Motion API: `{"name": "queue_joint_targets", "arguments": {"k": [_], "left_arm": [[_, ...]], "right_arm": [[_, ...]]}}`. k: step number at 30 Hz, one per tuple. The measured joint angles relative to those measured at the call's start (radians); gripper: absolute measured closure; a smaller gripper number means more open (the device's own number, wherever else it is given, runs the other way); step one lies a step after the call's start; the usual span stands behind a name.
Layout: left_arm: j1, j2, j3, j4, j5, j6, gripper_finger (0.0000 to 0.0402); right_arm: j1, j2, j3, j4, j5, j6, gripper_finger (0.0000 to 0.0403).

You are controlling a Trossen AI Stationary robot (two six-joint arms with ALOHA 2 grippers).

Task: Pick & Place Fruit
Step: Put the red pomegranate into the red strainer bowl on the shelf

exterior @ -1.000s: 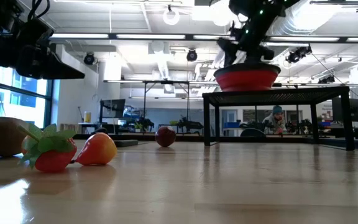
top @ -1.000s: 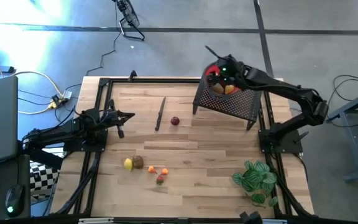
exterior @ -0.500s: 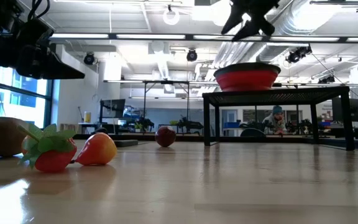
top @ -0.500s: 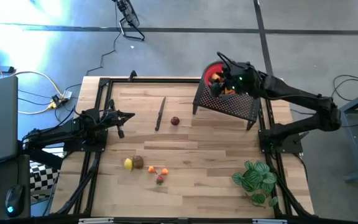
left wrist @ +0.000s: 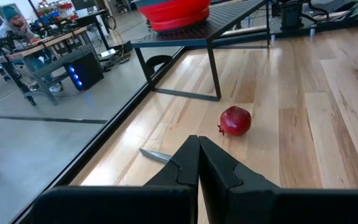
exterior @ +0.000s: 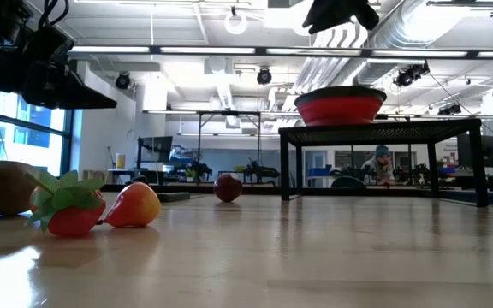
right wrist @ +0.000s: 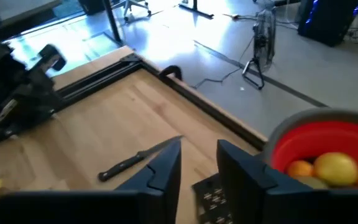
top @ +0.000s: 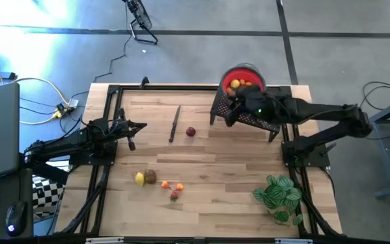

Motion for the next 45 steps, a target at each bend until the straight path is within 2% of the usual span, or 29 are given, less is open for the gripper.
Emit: {"name": "queue_joint_targets", "arguments": {"k": [7, 13, 19, 22, 31, 34, 45], "left_arm": [[0.0, 0.0, 0.0, 0.0, 0.0, -0.002, 0.0402], [0.0, 0.0, 0.0, 0.0, 0.002, -0.053, 0.0402], [0.0, 0.0, 0.0, 0.0, 0.004, -0.055, 0.0402], [0.0, 0.0, 0.0, 0.001, 0.004, -0.059, 0.0402], [0.0, 0.0, 0.0, 0.003, 0.005, -0.078, 0.0402], [0.0, 0.0, 0.0, 0.009, 0.005, -0.078, 0.0402], [0.0, 0.0, 0.0, 0.057, 0.004, -0.052, 0.0402]], "right_arm": [[0.104, 0.052, 0.0, 0.029, 0.027, 0.042, 0.033], [0.211, 0.079, 0.0, 0.017, 0.247, 0.097, 0.0348], [0.309, 0.078, -0.077, 0.052, 0.338, 0.147, 0.038], [0.342, 0.079, -0.15, 0.146, 0.381, 0.152, 0.0396], [0.347, 0.078, -0.395, 0.572, 0.372, 0.112, 0.04], [0.347, 0.078, -0.457, 0.68, 0.327, 0.102, 0.0399], [0.373, 0.155, -0.495, 0.806, 0.187, 0.154, 0.04]]}}
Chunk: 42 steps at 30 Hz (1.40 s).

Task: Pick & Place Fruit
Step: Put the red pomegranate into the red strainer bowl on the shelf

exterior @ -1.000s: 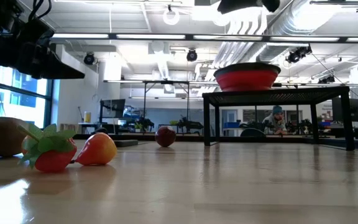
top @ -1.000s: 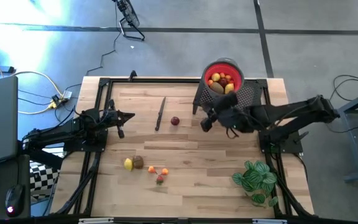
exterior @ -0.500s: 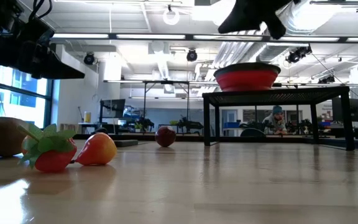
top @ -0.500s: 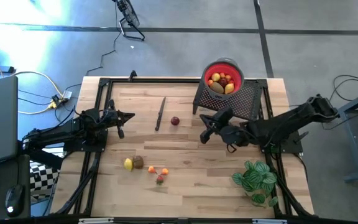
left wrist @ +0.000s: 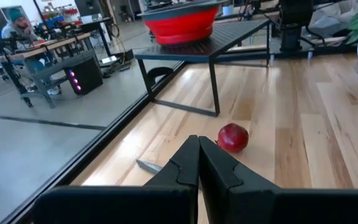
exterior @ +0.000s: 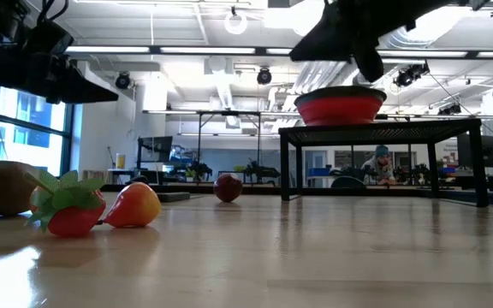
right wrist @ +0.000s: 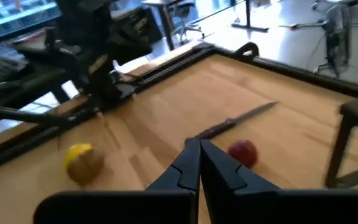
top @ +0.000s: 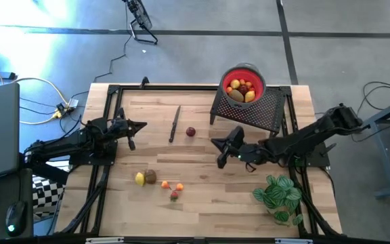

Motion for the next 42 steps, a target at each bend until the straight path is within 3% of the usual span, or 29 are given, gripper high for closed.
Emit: {"name": "queue_joint_targets", "arguments": {"k": [4, 10, 18, 20, 22, 26, 35, 42], "left_arm": [[0.0, 0.0, 0.0, -0.005, 0.017, -0.001, 0.0402], [0.0, 0.0, 0.0, 0.0, 0.135, -0.02, 0.0402], [0.0, 0.023, 0.0, 0.0, 0.135, -0.053, 0.0402], [0.0, 0.04, 0.0, 0.009, 0.135, -0.053, 0.0402], [0.0, 0.055, 0.0, 0.017, 0.134, -0.053, 0.0402], [0.0, 0.097, 0.0, 0.064, 0.134, -0.053, 0.0402], [0.0, 0.22, 0.0, 0.138, 0.133, -0.055, 0.0402], [0.0, 0.285, 0.0, 0.174, 0.131, -0.055, 0.0402]], "right_arm": [[0.006, 0.063, 0.002, 0.06, 0.005, 0.001, 0.0399], [0.015, 0.133, 0.002, 0.129, 0.03, -0.002, 0.0399], [0.063, 0.126, 0.002, 0.136, 0.132, -0.13, 0.0399], [0.07, 0.114, 0.002, 0.139, 0.089, -0.188, 0.0399], [0.066, 0.093, 0.002, 0.135, 0.005, -0.246, 0.0399], [0.037, 0.033, 0.003, 0.089, -0.067, -0.295, 0.04], [-0.038, -0.145, -0.019, -0.154, -0.12, -0.292, 0.04], [-0.039, -0.316, -0.231, 0.024, -0.114, -0.291, 0.04]]}}
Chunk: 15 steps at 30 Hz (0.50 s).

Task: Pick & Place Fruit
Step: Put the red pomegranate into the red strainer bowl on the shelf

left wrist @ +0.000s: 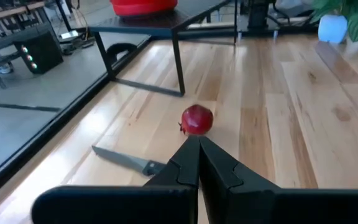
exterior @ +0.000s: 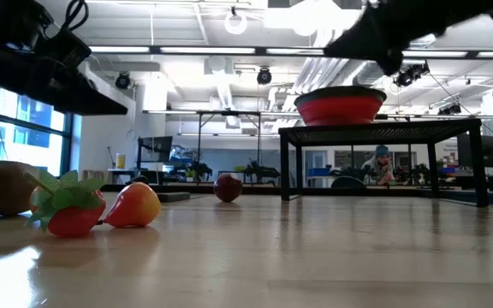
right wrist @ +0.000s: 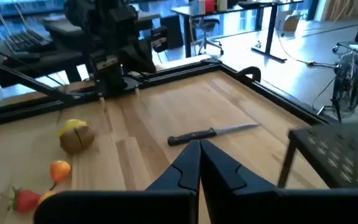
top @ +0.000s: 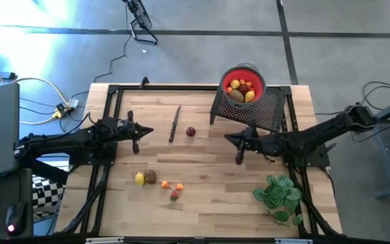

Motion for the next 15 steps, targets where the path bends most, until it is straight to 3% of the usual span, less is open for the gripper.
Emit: {"name": "queue_joint_targets", "arguments": {"k": [5, 15], "left_arm": [[0.0, 0.028, 0.0, 0.084, 0.0, 0.0, 0.0402], [0.0, 0.106, 0.0, 0.258, -0.021, -0.086, 0.0402]], "right_arm": [[-0.008, -0.119, -0.139, 0.133, 0.004, -0.019, 0.04], [-0.007, -0.345, -0.288, 0.144, 0.002, -0.211, 0.0401]]}}
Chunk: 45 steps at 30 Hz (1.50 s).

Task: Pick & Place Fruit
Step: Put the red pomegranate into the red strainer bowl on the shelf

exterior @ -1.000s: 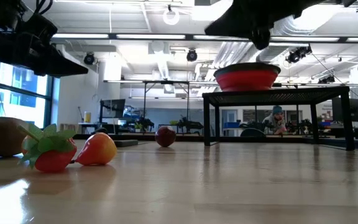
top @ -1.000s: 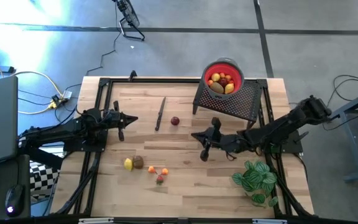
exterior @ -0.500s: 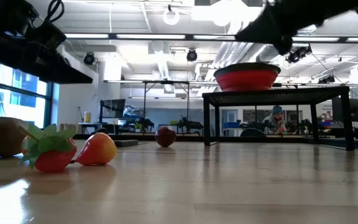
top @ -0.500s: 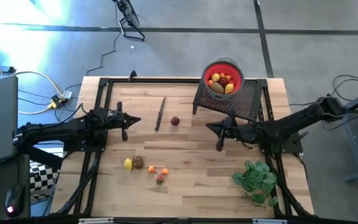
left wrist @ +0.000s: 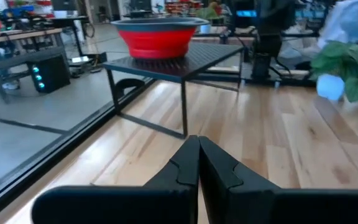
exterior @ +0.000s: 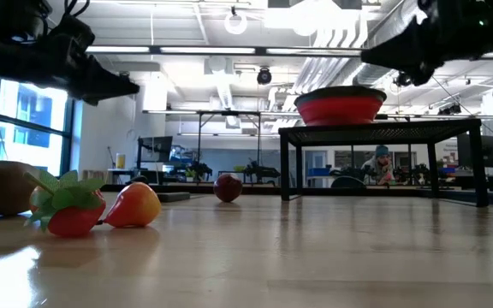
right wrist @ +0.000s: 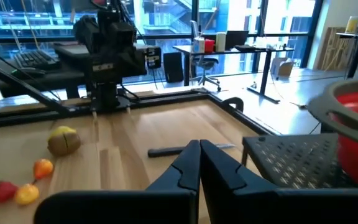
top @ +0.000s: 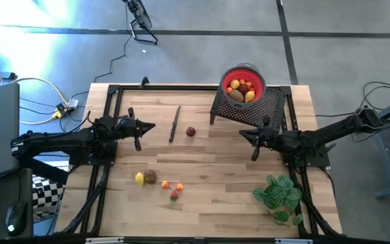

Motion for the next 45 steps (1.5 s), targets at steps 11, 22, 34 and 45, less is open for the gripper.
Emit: {"name": "queue_joint_targets", "arguments": {"k": [11, 22, 34, 45], "left_arm": [[0.0, 0.205, 0.002, 0.255, -0.089, 0.019, 0.0402], [0.0, 0.53, 0.256, 0.151, -0.096, 0.06, 0.0402], [0.001, 0.878, 0.552, -0.06, -0.097, 0.137, 0.0402], [0.068, 0.931, 0.662, -0.192, 0.033, 0.088, 0.0402]], "right_arm": [[0.0, -0.133, -0.085, -0.003, -0.011, 0.035, 0.0401], [0.0, -0.137, -0.085, -0.002, 0.018, 0.049, 0.0401], [0.0, -0.136, -0.085, -0.002, 0.018, 0.05, 0.0401], [0.0, -0.168, -0.084, -0.053, 0.019, 0.047, 0.0401]]}}
